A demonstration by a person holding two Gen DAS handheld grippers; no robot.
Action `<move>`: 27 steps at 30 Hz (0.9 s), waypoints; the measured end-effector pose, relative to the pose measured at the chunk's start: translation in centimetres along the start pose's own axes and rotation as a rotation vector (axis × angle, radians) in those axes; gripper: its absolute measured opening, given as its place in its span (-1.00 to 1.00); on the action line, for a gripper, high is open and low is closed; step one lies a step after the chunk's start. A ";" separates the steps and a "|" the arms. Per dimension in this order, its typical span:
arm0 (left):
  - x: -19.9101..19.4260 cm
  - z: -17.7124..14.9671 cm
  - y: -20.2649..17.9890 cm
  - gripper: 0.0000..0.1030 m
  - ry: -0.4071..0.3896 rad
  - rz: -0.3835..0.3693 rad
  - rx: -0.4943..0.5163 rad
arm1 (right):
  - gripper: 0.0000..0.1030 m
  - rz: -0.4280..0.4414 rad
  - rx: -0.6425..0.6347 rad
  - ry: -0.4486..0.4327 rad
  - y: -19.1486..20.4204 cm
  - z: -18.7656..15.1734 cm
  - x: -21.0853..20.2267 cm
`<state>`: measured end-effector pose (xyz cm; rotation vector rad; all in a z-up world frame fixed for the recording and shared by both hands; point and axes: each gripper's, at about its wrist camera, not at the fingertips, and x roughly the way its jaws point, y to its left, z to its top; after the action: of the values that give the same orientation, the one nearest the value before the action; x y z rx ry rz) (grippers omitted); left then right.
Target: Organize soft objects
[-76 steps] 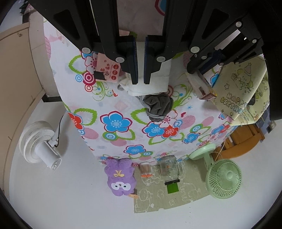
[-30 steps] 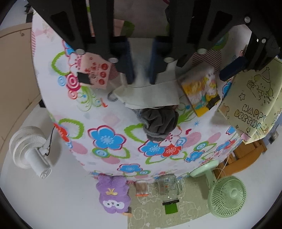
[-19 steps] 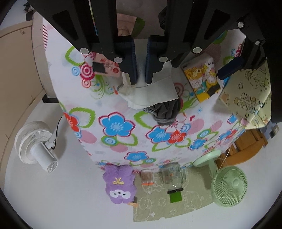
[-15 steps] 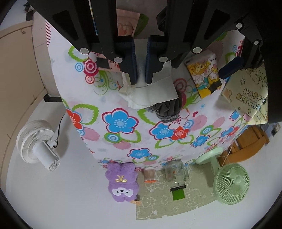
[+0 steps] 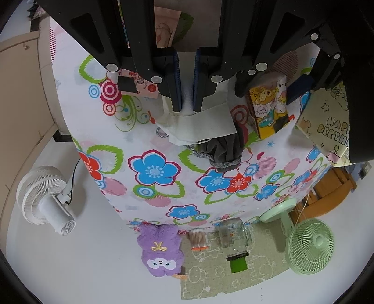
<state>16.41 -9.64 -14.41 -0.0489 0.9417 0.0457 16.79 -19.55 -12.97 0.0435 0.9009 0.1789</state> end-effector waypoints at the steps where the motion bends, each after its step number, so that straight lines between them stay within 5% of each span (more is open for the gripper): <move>1: -0.1 -0.1 0.0 0.10 -0.001 -0.003 0.000 | -0.76 0.000 0.000 -0.001 0.1 0.0 -0.1; 27: -7.7 -1.8 0.4 0.04 -0.121 -0.065 0.064 | -0.76 -0.024 0.003 -0.115 1.6 -1.5 -6.9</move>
<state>10.47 -9.43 -9.26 -0.0177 0.8197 -0.0413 11.21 -19.20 -8.37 0.0452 0.7870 0.1514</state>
